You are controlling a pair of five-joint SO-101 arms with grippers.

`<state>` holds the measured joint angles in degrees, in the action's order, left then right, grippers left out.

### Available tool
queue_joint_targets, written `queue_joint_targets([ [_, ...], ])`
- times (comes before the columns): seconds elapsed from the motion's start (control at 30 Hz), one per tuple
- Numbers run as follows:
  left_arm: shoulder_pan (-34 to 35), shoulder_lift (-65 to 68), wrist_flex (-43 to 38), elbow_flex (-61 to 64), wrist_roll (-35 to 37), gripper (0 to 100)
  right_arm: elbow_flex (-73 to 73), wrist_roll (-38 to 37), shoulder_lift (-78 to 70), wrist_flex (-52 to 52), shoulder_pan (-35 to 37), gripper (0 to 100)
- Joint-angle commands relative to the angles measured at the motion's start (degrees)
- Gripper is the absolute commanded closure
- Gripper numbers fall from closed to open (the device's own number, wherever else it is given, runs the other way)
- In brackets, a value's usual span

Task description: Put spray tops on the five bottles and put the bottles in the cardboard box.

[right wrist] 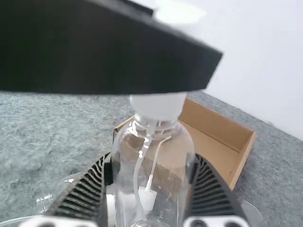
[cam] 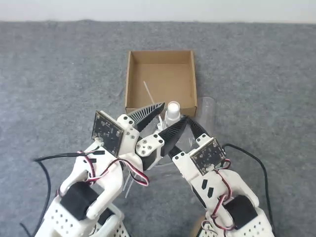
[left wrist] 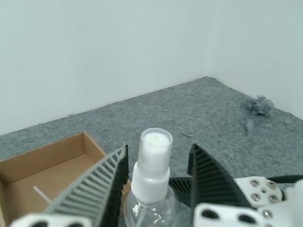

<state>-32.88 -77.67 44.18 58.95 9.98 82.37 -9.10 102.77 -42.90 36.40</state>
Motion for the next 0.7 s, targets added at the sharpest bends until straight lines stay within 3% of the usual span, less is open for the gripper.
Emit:
queue_joint_targets([
  [0.0, 0.26, -0.88, 0.00, -3.65, -0.53, 89, -2.90, 0.35, 1.19, -0.13, -0.84, 99.1],
  [0.27, 0.18, -0.88, 0.18, -3.03, -3.78, 99, -2.99, 0.53, 1.27, 0.04, -0.84, 99.1],
  [0.67, -0.18, -0.88, -0.18, -0.31, -0.44, 99, -2.99, 5.54, 1.27, 2.33, -0.84, 99.1],
])
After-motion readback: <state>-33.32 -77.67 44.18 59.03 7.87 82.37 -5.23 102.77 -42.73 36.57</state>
